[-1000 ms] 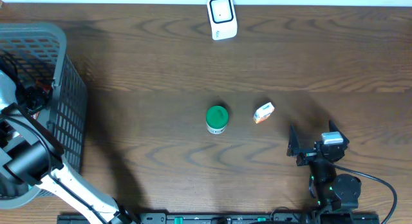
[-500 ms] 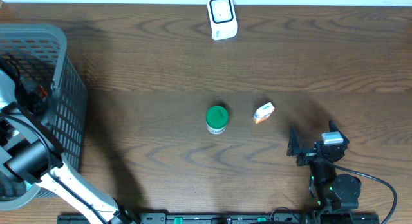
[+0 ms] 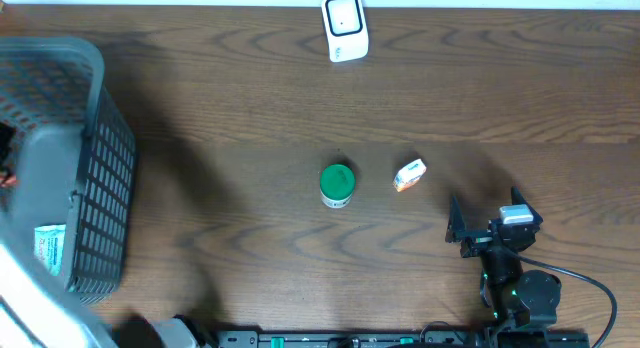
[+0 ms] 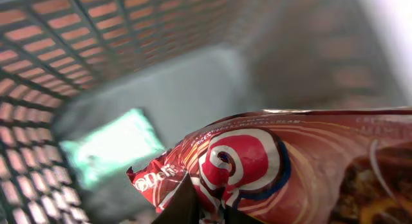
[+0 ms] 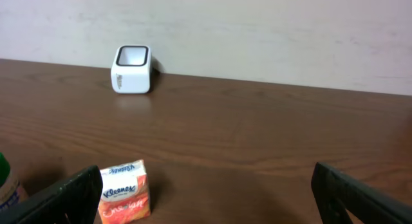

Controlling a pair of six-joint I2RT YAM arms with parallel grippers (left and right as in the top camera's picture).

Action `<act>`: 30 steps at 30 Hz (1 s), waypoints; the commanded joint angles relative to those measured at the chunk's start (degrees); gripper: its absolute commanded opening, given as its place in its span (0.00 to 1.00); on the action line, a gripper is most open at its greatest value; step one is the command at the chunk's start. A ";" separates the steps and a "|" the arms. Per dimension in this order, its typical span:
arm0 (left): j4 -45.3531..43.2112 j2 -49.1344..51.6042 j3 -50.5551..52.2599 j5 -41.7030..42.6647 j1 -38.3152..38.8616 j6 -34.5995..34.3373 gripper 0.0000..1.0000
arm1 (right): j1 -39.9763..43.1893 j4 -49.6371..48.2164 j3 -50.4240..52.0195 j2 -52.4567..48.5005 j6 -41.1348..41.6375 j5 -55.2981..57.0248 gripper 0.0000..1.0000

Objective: Scan the item barcode
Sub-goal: 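Reach the left gripper into the basket and grasp the red Top bar, then place the red Top bar left of the jar with the left gripper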

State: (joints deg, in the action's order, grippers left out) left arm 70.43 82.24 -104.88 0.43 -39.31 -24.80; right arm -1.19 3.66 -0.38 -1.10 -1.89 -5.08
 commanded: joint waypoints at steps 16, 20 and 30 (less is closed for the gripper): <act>-6.56 -18.40 24.22 8.35 47.87 -5.73 0.07 | 0.35 0.24 0.07 0.09 0.79 0.28 0.99; -14.45 -9.66 37.46 5.99 55.41 -7.54 0.07 | 0.35 0.24 0.07 0.09 0.79 0.28 0.99; -25.55 15.50 44.15 5.97 62.86 -11.06 0.29 | 0.35 0.24 0.07 0.09 0.76 0.28 0.99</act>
State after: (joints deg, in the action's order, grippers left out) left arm 46.04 95.85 -60.55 7.35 22.04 -34.89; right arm -1.19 3.68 -0.38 -1.10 -1.89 -5.08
